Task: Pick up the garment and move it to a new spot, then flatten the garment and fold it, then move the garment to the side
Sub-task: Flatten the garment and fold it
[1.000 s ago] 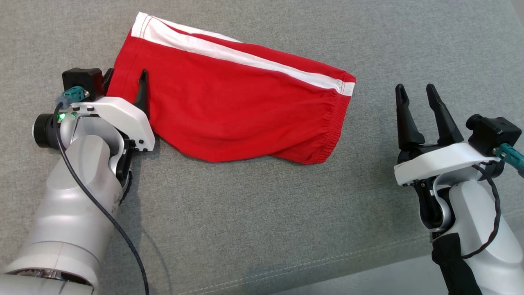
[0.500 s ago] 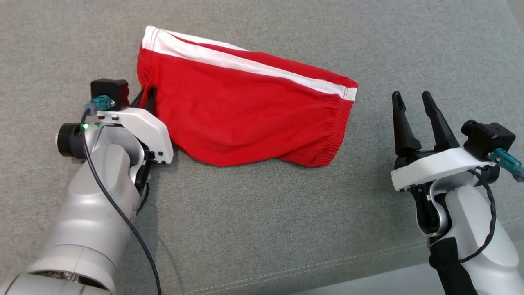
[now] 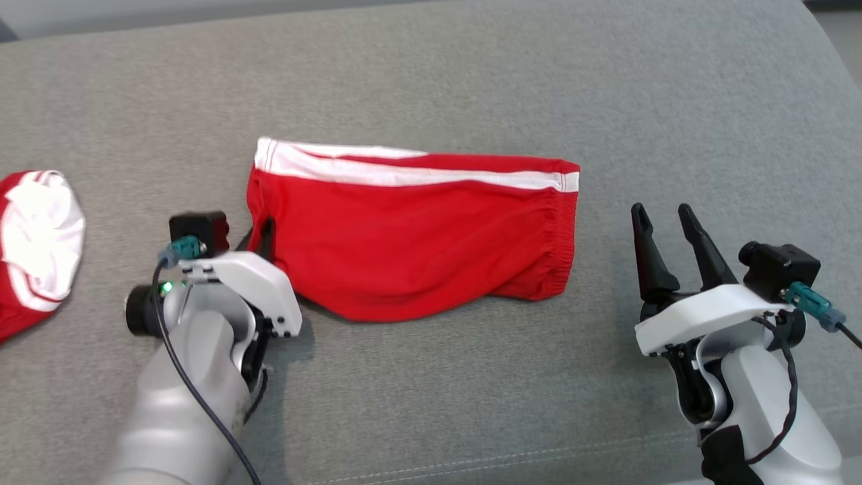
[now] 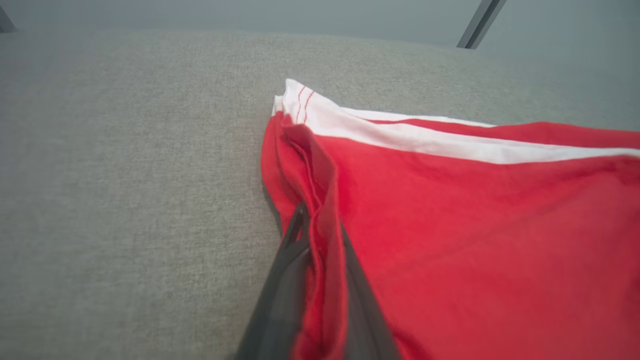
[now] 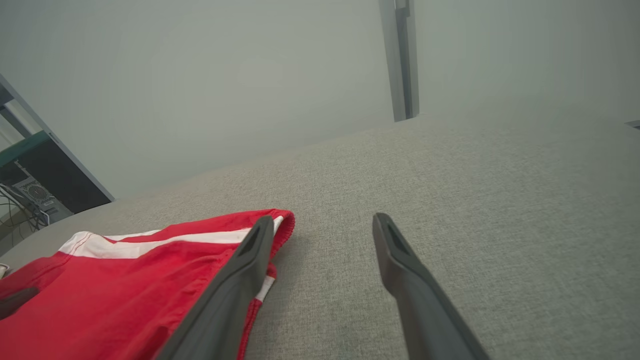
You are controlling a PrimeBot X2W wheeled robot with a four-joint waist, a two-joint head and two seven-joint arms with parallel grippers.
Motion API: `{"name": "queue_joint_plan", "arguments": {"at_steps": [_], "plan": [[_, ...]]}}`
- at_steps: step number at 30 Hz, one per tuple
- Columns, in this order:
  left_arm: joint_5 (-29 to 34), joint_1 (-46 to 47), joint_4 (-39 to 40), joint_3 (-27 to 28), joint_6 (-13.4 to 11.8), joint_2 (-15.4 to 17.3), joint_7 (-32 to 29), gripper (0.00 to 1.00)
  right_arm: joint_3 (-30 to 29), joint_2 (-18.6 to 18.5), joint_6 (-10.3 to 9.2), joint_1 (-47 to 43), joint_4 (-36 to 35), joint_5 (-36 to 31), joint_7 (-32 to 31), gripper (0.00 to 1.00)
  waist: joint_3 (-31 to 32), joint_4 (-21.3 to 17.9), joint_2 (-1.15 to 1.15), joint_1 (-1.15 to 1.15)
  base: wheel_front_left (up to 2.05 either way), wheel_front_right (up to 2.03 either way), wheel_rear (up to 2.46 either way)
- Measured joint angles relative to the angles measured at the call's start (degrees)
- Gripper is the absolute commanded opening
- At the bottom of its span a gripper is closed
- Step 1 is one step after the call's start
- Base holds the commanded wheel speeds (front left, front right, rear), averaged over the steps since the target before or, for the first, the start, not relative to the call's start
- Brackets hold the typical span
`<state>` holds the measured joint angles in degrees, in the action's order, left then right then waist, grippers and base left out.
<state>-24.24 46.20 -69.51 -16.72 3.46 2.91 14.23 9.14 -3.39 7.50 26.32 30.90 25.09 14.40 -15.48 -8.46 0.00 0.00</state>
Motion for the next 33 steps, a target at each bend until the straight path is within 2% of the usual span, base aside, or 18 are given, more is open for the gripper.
{"name": "queue_joint_plan", "arguments": {"at_steps": [10, 11, 12, 13, 20, 28, 33], "plan": [[0.0, -7.0, 3.3, 0.3, -1.2, -0.7, 0.0, 0.00, 1.0, -0.2, 0.00, -1.2, 1.5, 0.7, 0.0, 1.00, 2.8, 3.9, 0.00, 0.00, 0.00, 0.00, 0.00], [0.0, -7.3, 3.8, 0.3, -1.4, -0.7, 0.0, 0.05, 1.2, -0.2, 0.00, -1.2, 1.5, 0.7, 0.0, 1.00, 2.8, 4.1, 0.00, 0.00, 0.00, 0.00, 0.00], [0.0, -7.6, 4.4, 0.5, -1.5, -0.8, 0.0, 0.74, 1.3, -0.2, 0.00, -1.2, 1.6, 0.7, 0.0, 1.00, 2.8, 4.2, 0.00, 0.00, 0.00, 0.00, 0.00], [0.1, -7.9, 5.1, 0.8, -1.6, -0.8, 0.0, 1.00, 1.4, -0.3, 0.00, -1.2, 1.7, 0.8, 0.0, 1.00, 2.9, 4.3, 0.00, 0.00, 0.00, 0.00, 0.00], [2.7, -11.6, 14.2, 2.9, -3.7, -0.3, 0.0, 1.00, 2.3, -0.7, -0.01, -1.2, 1.7, 1.2, 0.0, 1.00, 3.8, 5.3, 0.00, 0.00, 0.00, 0.00, 0.00], [8.9, -20.8, 28.6, 6.0, -4.0, 0.1, 0.2, 1.00, 3.6, -0.6, -0.01, -1.2, 1.6, 1.6, 0.0, 1.00, 5.8, 7.8, 0.00, 0.00, 0.00, 0.00, 0.00], [11.3, -25.9, 32.8, 7.1, -3.5, -0.2, 0.2, 1.00, 3.6, -0.6, 0.00, -1.4, 4.3, 1.6, 0.0, 1.00, 6.9, 10.2, 0.00, 0.00, 0.00, 0.00, 0.00]]}}
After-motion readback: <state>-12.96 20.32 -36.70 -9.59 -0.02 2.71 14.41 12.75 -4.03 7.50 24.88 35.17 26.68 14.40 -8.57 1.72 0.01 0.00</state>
